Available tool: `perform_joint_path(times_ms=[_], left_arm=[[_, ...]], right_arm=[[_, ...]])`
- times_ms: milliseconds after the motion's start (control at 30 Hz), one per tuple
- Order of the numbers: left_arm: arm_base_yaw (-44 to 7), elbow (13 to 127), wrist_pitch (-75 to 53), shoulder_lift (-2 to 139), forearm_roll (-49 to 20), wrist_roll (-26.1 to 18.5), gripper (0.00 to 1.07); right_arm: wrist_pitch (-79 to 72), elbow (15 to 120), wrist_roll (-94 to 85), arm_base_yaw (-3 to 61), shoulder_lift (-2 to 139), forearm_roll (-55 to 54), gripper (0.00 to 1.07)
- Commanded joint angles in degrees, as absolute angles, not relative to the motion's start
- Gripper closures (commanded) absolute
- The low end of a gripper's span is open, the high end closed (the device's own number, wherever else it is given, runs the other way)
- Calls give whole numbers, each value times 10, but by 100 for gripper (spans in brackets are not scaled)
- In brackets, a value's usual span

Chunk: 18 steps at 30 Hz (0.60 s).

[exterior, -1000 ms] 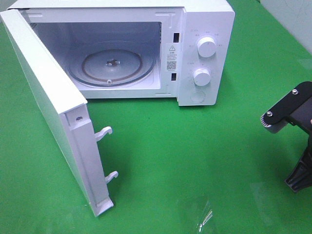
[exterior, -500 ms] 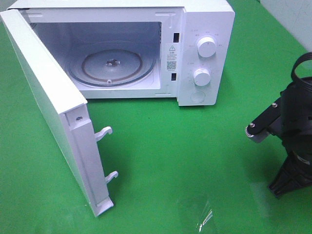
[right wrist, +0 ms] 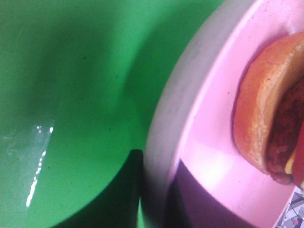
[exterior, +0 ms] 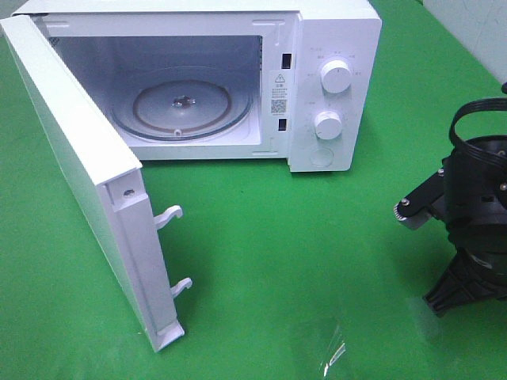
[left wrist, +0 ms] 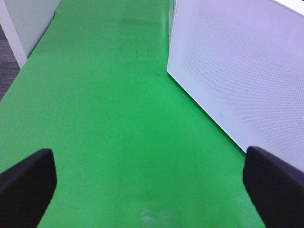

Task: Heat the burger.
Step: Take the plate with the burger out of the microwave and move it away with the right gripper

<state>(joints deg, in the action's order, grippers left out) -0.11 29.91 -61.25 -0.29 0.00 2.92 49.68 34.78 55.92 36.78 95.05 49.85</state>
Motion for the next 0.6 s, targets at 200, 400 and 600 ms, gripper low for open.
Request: perform_joint_path(times_ms=[200, 400, 600], left_arm=[[1, 297, -614, -12, 0, 27, 6], [1, 297, -614, -12, 0, 27, 6], [1, 297, -614, -12, 0, 27, 6]], right_arm=[[506, 350, 572, 346, 992, 529, 107], [487, 350, 596, 346, 1013, 543, 106], [480, 350, 610, 346, 1039, 547, 105]])
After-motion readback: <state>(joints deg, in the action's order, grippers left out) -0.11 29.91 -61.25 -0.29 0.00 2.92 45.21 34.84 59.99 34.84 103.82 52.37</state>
